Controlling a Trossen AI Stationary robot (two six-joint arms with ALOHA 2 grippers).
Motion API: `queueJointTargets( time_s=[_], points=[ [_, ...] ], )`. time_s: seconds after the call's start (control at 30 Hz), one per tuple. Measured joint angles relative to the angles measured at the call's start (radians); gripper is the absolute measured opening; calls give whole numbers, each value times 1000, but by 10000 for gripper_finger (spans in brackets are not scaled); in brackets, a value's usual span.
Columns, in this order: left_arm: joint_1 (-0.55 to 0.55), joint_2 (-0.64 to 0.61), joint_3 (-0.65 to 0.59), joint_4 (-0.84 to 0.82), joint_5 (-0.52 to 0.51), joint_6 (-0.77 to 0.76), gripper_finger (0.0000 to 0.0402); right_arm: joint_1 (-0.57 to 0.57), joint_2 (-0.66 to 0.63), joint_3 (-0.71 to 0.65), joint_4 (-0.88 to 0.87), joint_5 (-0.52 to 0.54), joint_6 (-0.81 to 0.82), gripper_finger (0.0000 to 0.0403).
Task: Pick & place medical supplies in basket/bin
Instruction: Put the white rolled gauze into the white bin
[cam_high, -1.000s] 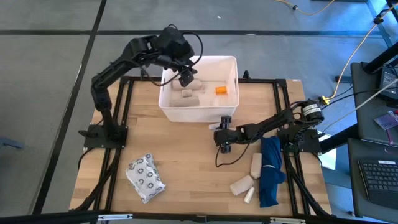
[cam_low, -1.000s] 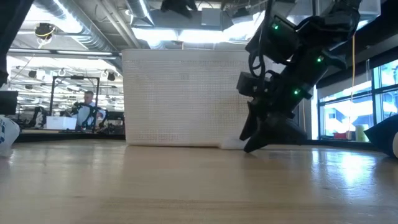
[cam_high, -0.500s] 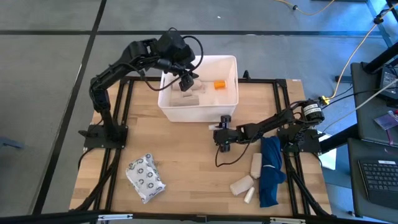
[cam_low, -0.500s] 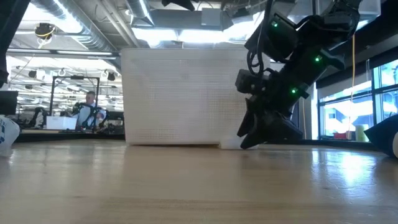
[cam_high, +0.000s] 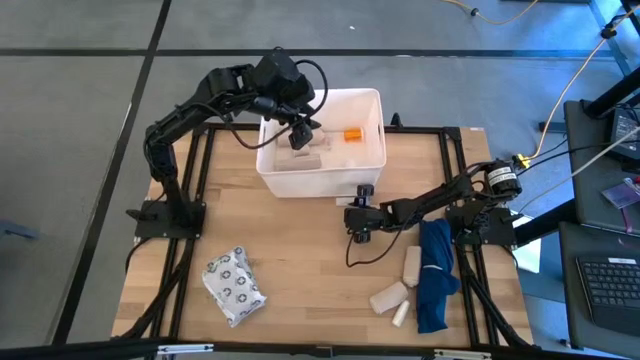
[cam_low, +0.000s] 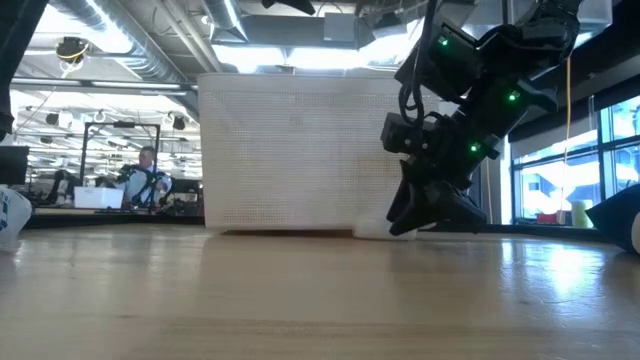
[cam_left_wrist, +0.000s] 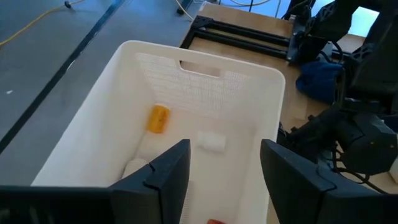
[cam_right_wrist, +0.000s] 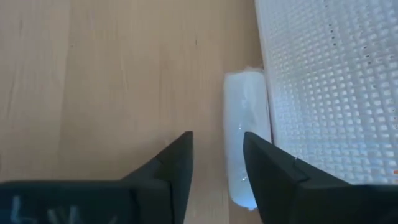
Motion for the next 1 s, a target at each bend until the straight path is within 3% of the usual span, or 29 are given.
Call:
queueJointTargets(
  time_s=[0.37, 0.5, 0.8, 1.0],
  points=[
    [-6, 1, 0, -3, 1, -1, 186, 0, 0, 0, 6, -6, 4, 137],
    [-6, 1, 0, -14, 1, -1, 186, 0, 0, -1, 6, -57, 4, 140],
    [-6, 1, 0, -18, -1, 25, 186, -5, 0, -1, 6, -60, 1, 214],
    [-6, 1, 0, -18, -3, 25, 186, 8, 1, -2, 6, -33, -107, 233]
  ],
)
